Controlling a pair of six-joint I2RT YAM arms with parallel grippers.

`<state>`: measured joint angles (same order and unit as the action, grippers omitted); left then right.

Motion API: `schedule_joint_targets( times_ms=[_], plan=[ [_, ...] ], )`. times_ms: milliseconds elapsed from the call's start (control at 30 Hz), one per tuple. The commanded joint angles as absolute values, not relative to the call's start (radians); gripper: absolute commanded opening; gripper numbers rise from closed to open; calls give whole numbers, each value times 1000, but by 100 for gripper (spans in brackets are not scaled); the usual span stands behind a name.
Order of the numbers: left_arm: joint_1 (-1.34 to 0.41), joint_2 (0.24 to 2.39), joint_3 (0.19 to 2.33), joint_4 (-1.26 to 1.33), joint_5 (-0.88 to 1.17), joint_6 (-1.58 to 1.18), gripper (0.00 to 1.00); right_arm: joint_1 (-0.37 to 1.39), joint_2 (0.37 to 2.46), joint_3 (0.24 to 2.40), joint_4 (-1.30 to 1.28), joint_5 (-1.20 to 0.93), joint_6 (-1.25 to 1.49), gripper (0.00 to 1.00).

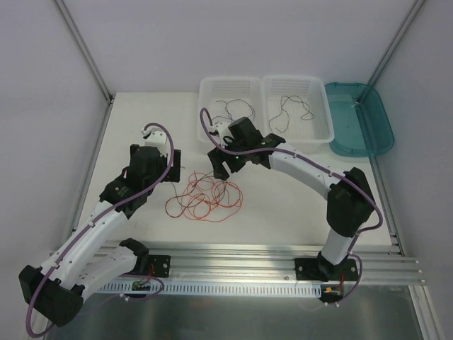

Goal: Untangle the cables

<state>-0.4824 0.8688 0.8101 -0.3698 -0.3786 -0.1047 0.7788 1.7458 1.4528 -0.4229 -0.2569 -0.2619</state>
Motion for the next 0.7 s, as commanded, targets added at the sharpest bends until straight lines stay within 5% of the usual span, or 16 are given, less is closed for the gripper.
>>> schedule_joint_targets(
  times_ms=[0,367,533,633,667],
  plan=[
    [-476,861,802,-341,-417,-104,99,788,1801,1450,-391,-282,-347,83],
    [-474,871,802,-341,-402,-104,99,792,1980,1474,-261,-195,-356,77],
    [-474,871,802,-341,-390,-101,99,793,2011,1486,-224,-161,-360,65],
    [-474,873,804,-341,-380,-100,99,793,1994,1476,-218,-179,-359,33],
    [-474,874,804,-341,-374,-101,99,793,1982,1467,-213,-181,-359,15]
  ],
)
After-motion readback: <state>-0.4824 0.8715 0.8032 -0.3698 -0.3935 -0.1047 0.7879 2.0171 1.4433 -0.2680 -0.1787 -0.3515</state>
